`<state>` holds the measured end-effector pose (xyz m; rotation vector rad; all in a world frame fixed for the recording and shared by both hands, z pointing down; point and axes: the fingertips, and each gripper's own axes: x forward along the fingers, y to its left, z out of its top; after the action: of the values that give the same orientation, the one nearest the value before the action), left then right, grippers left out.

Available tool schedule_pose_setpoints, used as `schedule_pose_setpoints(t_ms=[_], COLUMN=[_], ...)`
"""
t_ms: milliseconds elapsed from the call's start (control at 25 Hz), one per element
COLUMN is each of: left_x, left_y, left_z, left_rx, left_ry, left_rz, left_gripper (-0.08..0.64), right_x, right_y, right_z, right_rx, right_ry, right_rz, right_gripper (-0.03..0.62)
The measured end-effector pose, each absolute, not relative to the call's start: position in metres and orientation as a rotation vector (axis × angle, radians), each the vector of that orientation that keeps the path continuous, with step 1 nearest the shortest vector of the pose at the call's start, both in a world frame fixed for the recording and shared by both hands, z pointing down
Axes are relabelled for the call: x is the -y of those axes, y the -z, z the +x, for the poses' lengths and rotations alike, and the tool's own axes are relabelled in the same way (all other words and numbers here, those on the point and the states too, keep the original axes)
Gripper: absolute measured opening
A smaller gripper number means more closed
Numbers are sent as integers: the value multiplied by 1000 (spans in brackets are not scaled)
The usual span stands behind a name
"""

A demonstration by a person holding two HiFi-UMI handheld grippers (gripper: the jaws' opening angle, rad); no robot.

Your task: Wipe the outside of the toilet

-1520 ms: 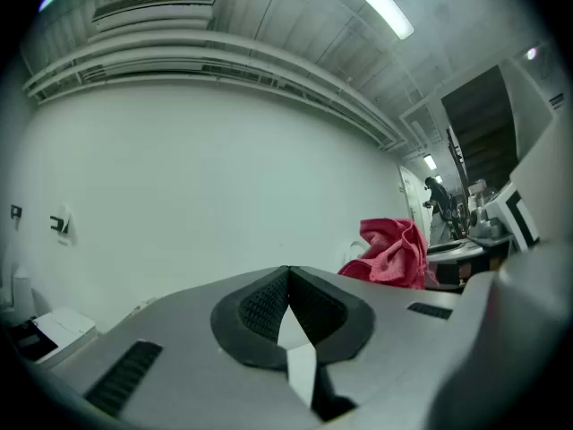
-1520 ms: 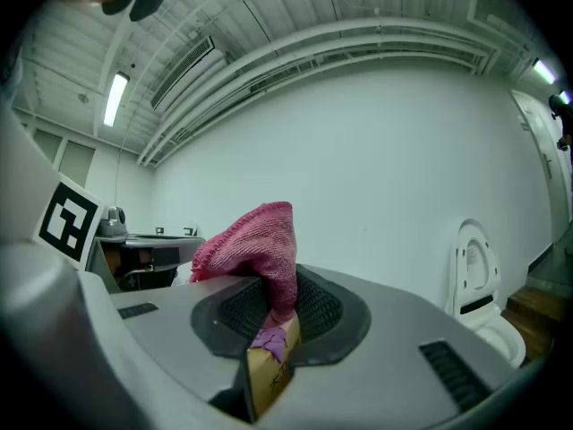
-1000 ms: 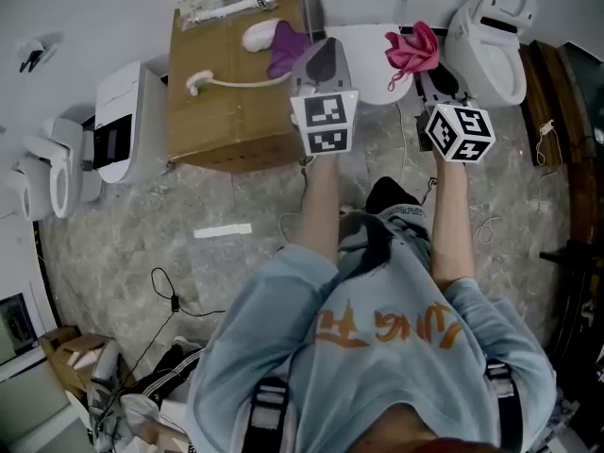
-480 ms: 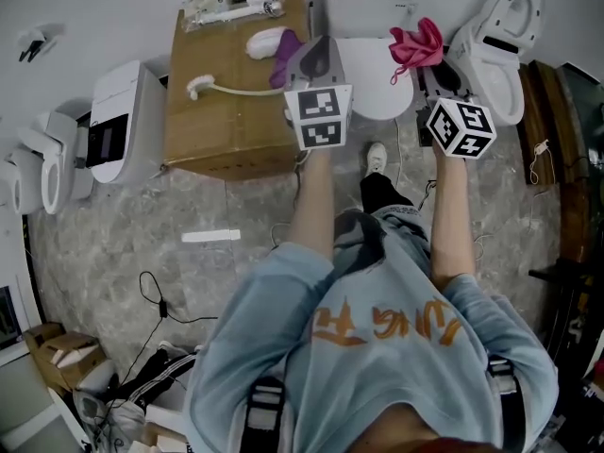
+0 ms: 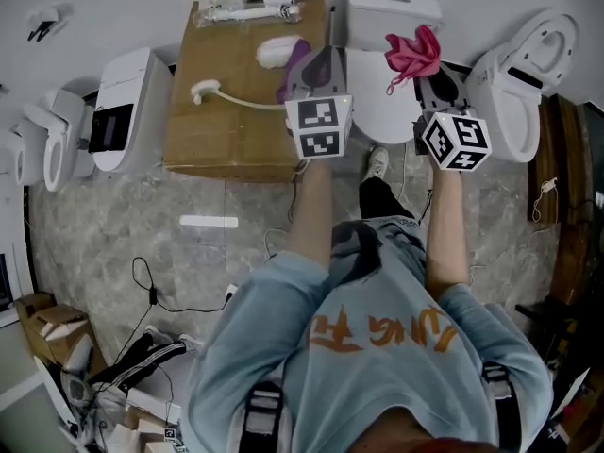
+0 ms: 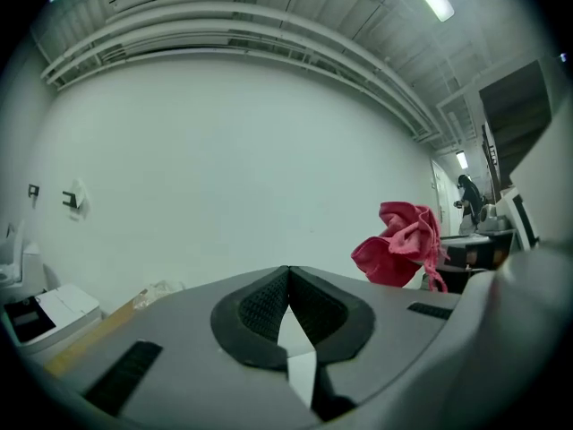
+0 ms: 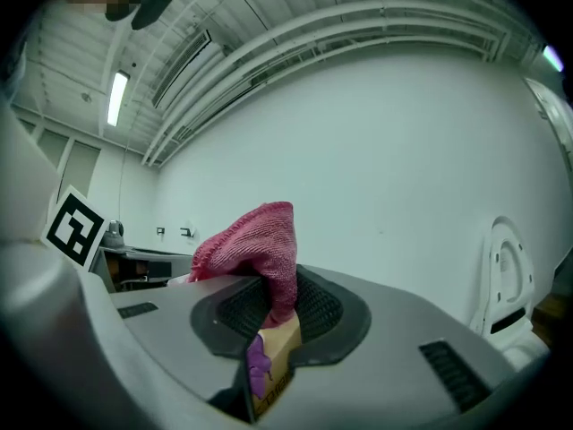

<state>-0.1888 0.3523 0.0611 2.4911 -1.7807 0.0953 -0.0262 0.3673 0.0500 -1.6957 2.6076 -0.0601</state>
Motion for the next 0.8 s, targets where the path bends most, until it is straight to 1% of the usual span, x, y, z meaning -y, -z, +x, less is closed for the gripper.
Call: schedule_pose_setpoints(t_ms=[400, 560, 800], left_x=[-208, -155, -107], left_y=[-102, -105, -91], left_z=[-107, -64, -42], left_rx=[1811, 1811, 1845], left_ry=[-165, -206, -293], left_rz=[2396, 2375, 2386], left_gripper=[25, 25, 25], right_x=[-206, -144, -88], right_y=[-96, -91, -82], right_z=[60, 94, 108], right_rx=[-2663, -2707, -2682], right_ry=[241, 210, 271], right_rz=[-1664, -1624, -1532], right_gripper=[78, 78, 78])
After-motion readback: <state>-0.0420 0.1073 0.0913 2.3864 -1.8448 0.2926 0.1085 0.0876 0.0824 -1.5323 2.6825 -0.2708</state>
